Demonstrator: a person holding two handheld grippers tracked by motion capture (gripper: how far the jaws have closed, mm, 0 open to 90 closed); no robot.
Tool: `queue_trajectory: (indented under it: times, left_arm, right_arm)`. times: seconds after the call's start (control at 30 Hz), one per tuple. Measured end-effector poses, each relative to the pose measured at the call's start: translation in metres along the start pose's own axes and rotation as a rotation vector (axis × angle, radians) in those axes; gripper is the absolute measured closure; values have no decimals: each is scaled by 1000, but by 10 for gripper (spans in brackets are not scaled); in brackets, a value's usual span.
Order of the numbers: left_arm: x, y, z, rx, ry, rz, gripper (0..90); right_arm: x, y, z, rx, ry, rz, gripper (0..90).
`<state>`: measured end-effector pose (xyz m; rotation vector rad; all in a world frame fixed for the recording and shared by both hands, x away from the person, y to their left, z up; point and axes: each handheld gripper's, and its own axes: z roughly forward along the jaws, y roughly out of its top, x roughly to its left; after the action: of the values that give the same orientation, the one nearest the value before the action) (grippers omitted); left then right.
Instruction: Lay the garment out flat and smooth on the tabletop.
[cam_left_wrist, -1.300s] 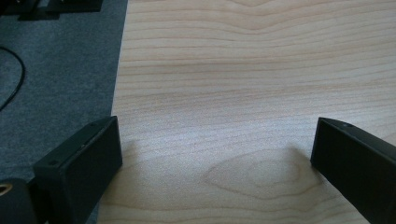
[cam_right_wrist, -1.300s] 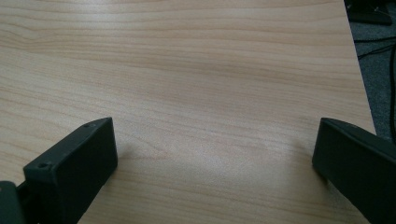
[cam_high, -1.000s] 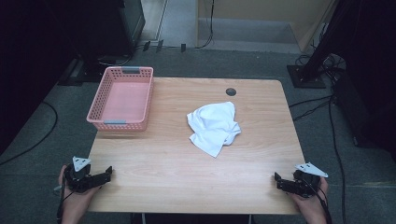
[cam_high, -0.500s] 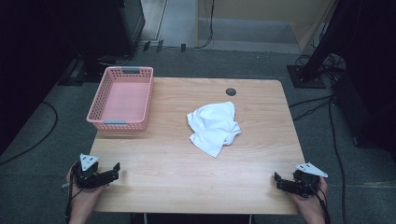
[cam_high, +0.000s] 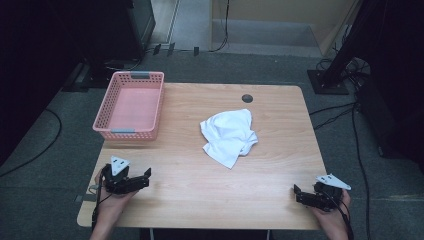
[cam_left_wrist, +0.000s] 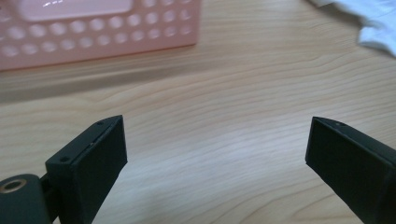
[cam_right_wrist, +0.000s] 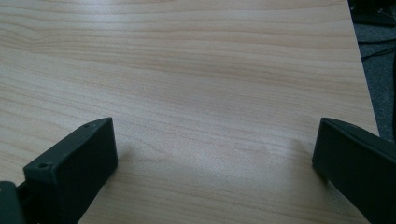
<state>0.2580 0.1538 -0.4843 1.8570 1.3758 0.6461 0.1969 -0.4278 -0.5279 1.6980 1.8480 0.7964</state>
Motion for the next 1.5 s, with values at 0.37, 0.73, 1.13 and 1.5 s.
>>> queue_trajectory:
  times: [0.37,0.73,1.13,1.5]
  left_arm:
    - [-36,18,15,-10,-57,45,57]
    - [-56,32,23,-27,-85,44,71]
    - [-80,39,35,-14,-113,76,71]
    - [-99,41,45,2,-144,87,71]
  right_arm:
    - [1,3,3,0,11,-11,0]
    - [9,13,14,2,48,-49,0]
    - [10,30,30,1,114,-101,0]
    - [5,41,39,-47,116,-29,20]
